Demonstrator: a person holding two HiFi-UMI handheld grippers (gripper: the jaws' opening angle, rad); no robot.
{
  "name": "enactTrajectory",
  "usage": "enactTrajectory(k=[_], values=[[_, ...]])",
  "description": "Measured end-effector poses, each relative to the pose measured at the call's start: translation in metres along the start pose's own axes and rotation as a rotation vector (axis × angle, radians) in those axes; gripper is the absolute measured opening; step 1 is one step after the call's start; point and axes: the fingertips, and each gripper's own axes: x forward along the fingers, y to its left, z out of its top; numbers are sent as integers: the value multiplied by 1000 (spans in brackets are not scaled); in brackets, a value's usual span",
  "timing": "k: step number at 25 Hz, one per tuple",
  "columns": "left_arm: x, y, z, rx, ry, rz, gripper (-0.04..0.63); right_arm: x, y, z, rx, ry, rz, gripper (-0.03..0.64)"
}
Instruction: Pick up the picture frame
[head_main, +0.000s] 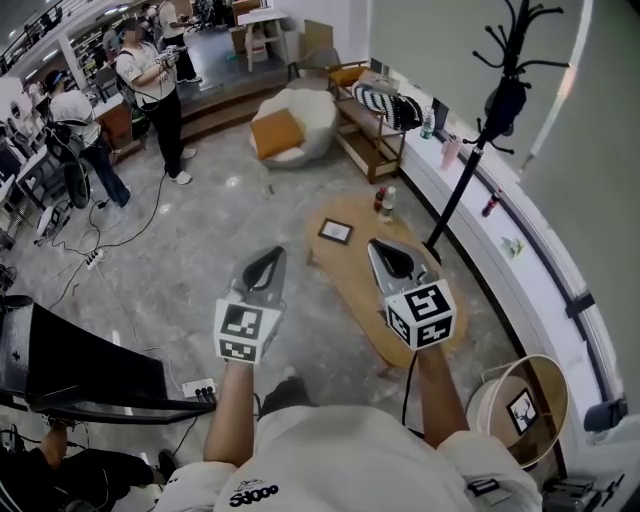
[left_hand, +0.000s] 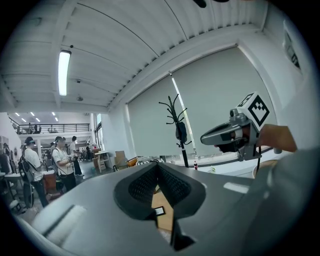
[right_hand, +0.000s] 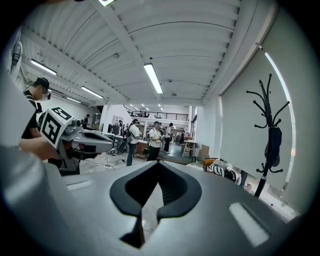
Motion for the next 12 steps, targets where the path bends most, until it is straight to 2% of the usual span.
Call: enactTrajectory(k=[7,12], values=[[36,18,-8,-4,4,-14,9,33,-16,-5,0,9,8,2],[80,49,-17,-8,-6,-39,9,79,-40,-3,2,9,-16,2]])
